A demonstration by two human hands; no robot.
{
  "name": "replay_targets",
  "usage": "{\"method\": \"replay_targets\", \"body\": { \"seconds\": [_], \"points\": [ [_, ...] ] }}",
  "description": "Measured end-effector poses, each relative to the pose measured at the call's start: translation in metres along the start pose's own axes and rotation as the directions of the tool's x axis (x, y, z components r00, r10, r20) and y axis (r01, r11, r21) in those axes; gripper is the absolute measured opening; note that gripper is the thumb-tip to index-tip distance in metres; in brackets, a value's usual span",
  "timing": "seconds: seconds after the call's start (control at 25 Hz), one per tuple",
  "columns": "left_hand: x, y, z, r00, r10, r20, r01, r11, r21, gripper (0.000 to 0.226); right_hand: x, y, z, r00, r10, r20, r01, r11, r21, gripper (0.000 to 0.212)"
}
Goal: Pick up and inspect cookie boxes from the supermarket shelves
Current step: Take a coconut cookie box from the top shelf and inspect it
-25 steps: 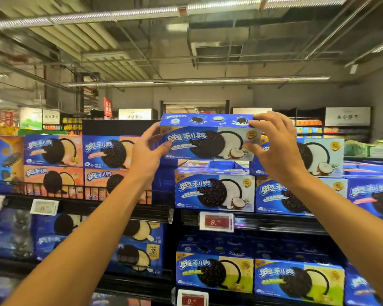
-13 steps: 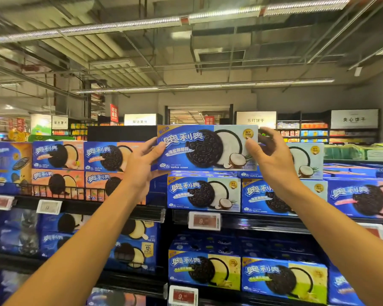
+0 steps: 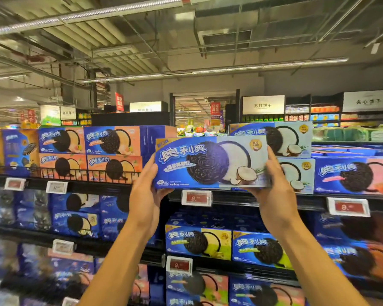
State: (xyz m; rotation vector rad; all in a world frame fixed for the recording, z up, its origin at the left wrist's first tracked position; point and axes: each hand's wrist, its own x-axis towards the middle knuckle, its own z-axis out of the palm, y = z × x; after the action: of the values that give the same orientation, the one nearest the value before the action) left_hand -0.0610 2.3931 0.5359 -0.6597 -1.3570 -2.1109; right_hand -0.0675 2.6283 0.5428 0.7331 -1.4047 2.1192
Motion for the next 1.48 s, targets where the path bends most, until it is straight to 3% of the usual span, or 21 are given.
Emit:
{"method": "replay_targets", "body": {
  "seconds": [0.24,0.4,0.52,0.68,0.8,1.0,1.12,1.36,1.48],
  "points": [
    [-0.041,-0.014,-0.017,0.997,-0.056,0.060,0.066,0.981,-0.182,0.042,-0.043,0.030,-0.012,0.995,0.027,-0.099,-0.026,1.000,0.012,0.032],
    [-0.055,-0.027,-0.036,0.991,-0.121,-0.052,0.108,0.974,-0.198,0.050,-0.064,0.043,-0.004,0.990,0.045,-0.132,-0.047,0.999,-0.016,0.043],
    [-0.068,-0.038,-0.058,0.982,-0.158,-0.108,0.132,0.968,-0.215,0.055,-0.081,0.055,0.006,0.980,0.130,-0.153,-0.134,0.991,-0.016,0.036],
    [-0.089,-0.047,-0.090,0.973,-0.202,-0.112,0.175,0.961,-0.212,0.047,-0.110,0.075,0.025,0.961,0.195,-0.198,-0.202,0.979,-0.016,0.031],
    [-0.100,-0.048,-0.114,0.964,-0.248,-0.101,0.215,0.942,-0.256,0.037,-0.132,0.088,0.039,0.945,0.249,-0.212,-0.256,0.967,-0.006,0.042],
    [-0.119,-0.047,-0.156,0.935,-0.353,-0.040,0.331,0.907,-0.262,0.041,-0.164,0.113,0.056,0.908,0.277,-0.313,-0.283,0.959,0.027,0.041],
    [-0.126,-0.051,-0.167,0.925,-0.381,-0.018,0.360,0.887,-0.289,0.038,-0.177,0.126,0.063,0.886,0.314,-0.342,-0.317,0.947,0.048,0.050],
    [-0.128,-0.054,-0.187,0.902,-0.431,-0.011,0.413,0.871,-0.267,0.045,-0.201,0.161,0.069,0.810,0.438,-0.389,-0.378,0.898,0.223,0.038],
    [-0.131,-0.053,-0.187,0.901,-0.426,0.077,0.432,0.876,-0.213,0.044,-0.217,0.185,0.073,0.713,0.535,-0.454,-0.369,0.836,0.406,0.030]
  ]
}}
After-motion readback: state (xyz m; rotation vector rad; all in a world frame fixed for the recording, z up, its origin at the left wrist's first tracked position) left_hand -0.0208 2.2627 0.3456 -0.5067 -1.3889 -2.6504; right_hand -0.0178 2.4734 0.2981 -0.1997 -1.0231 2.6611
